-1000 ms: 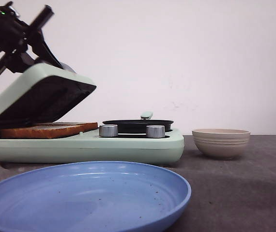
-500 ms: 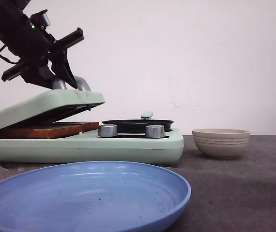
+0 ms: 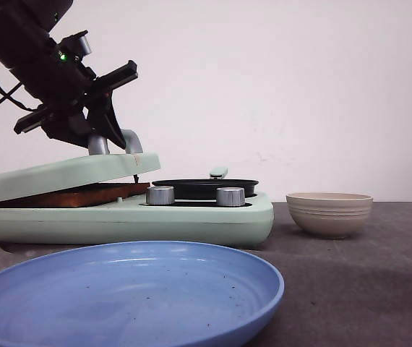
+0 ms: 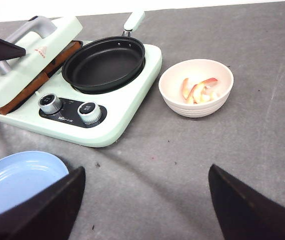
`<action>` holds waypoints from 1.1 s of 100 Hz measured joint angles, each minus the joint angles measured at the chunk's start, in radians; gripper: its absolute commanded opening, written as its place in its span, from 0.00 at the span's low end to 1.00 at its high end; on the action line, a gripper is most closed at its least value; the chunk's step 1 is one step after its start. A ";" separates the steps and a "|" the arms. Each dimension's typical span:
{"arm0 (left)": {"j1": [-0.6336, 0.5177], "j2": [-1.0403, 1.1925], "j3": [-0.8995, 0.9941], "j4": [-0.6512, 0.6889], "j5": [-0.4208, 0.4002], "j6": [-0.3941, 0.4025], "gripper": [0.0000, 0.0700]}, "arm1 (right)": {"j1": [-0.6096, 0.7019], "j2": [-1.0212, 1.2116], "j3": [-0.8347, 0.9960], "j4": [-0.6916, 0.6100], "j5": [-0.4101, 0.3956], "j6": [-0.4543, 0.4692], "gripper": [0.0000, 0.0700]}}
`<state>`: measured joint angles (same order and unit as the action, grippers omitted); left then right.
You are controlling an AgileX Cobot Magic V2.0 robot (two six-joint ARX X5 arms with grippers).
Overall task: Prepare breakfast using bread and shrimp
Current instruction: 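Pull the press lid down over the bread with the left gripper, then open the left gripper and raise it off the closed lid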
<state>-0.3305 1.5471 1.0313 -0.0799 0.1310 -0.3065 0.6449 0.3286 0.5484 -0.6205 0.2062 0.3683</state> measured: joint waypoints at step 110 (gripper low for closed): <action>0.023 0.005 0.074 -0.151 0.076 0.008 0.75 | 0.000 0.000 0.000 0.000 0.000 0.000 0.68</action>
<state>-0.3080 1.5524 1.1053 -0.2310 0.2073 -0.2989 0.6449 0.3286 0.5484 -0.6209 0.2058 0.3683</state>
